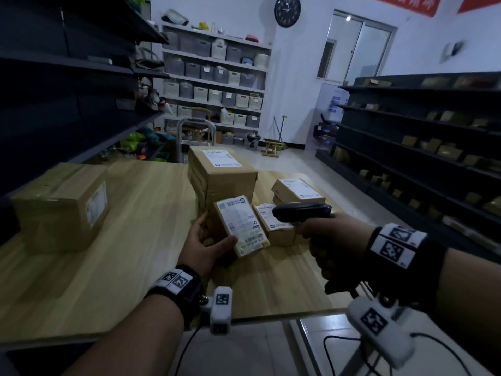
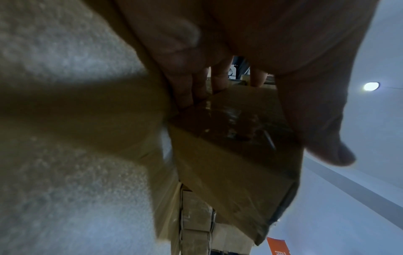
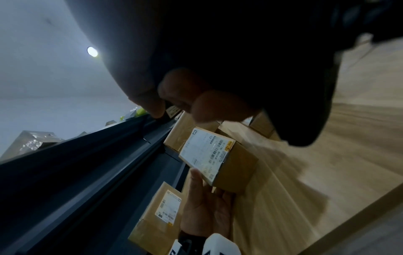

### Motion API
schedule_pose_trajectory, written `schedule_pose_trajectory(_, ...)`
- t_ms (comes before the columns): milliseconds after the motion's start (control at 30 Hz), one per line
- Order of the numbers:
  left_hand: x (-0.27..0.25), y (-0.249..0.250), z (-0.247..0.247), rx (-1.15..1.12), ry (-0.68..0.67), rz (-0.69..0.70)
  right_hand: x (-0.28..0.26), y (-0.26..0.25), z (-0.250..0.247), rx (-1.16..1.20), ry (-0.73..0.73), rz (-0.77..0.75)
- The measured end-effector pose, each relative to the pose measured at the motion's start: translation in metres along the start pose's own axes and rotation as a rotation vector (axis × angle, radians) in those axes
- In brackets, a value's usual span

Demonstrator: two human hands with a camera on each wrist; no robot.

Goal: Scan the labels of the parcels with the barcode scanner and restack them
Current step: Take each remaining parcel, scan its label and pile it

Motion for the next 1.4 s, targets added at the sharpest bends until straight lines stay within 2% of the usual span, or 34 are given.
schedule_pose_trajectory(233, 0.002, -0.005, 0.001, -0.115, 0.013, -0.071, 0.037, 0.013, 0.013, 0.254, -0.099, -0.109)
schedule_pose_trajectory(433, 0.003, -0.01, 0.002, 0.009, -0.058, -0.122, 0.075, 0.034, 0.037, 0.452, -0.053, -0.062)
schedule_pose_trajectory(567, 0.005, -0.011, 0.001, 0.098, -0.141, -0.126, 0.089, 0.042, 0.044, 0.491, -0.117, -0.06)
schedule_pose_trajectory(767, 0.007, -0.017, -0.001, 0.042, -0.219, -0.145, 0.098, 0.047, 0.045, 0.593, -0.074, -0.086)
schedule_pose_trajectory(933, 0.009, -0.016, -0.002, 0.015, -0.135, -0.117, 0.101, 0.048, 0.036, 0.555, -0.063, -0.038)
schedule_pose_trajectory(1033, 0.003, -0.006, 0.005, -0.068, -0.025, -0.104, 0.096, 0.052, 0.03, 0.549, -0.099, -0.011)
schedule_pose_trajectory(1267, -0.018, 0.01, -0.005, 0.025, 0.141, -0.099, 0.075, 0.045, 0.044, 0.539, -0.204, -0.201)
schedule_pose_trajectory(1400, -0.031, 0.049, -0.035, 0.093, 0.256, -0.001, 0.07, 0.031, 0.073, 0.464, -0.31, -0.273)
Point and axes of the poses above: each hand's wrist, its own x-axis towards the middle knuckle, its own z-axis out of the palm, y = z × x, the point moved 2 cm from there along x, towards the middle knuckle, and after that the axes turned 11 degrees about z, right-handed, at the moved point
